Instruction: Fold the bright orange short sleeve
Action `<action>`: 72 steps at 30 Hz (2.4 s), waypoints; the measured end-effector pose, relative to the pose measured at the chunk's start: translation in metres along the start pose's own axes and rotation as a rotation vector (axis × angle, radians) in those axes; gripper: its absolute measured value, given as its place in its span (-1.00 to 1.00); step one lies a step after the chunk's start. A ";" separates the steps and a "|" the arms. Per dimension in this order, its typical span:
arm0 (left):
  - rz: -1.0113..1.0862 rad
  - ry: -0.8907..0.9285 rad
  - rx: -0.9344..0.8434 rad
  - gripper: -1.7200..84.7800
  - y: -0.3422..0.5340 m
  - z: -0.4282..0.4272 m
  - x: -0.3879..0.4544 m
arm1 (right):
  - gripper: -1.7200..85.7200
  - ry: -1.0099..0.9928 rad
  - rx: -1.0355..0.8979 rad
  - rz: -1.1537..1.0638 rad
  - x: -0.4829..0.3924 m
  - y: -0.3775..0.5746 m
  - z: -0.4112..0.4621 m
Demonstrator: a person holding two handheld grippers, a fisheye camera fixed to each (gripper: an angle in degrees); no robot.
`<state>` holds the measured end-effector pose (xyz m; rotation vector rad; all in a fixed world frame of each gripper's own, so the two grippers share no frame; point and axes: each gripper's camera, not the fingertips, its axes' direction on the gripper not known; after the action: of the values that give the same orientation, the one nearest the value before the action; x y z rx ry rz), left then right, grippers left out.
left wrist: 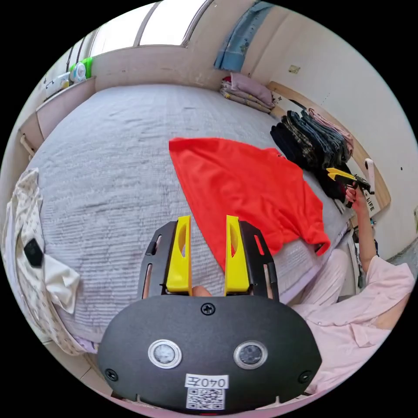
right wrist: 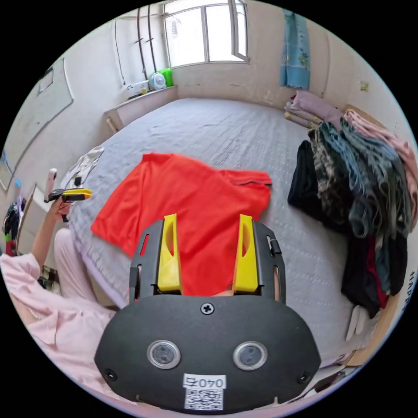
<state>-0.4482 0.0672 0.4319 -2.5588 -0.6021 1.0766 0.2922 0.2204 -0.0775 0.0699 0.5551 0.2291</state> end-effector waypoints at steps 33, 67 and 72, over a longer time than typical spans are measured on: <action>0.021 -0.011 -0.251 -0.98 0.042 0.012 0.028 | -0.84 -0.346 -0.350 0.020 -0.120 0.074 0.043; 0.460 -0.091 -0.170 -0.98 0.003 0.201 0.432 | -0.95 0.024 -0.013 -0.007 -0.199 0.020 0.100; 0.426 -0.061 -0.166 -0.98 0.009 0.202 0.428 | -0.98 -0.126 -0.053 -0.216 -0.251 0.033 0.108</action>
<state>-0.3237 0.2895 0.0331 -2.8891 -0.1629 1.2864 0.1357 0.1930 0.1478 -0.0273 0.4270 0.0284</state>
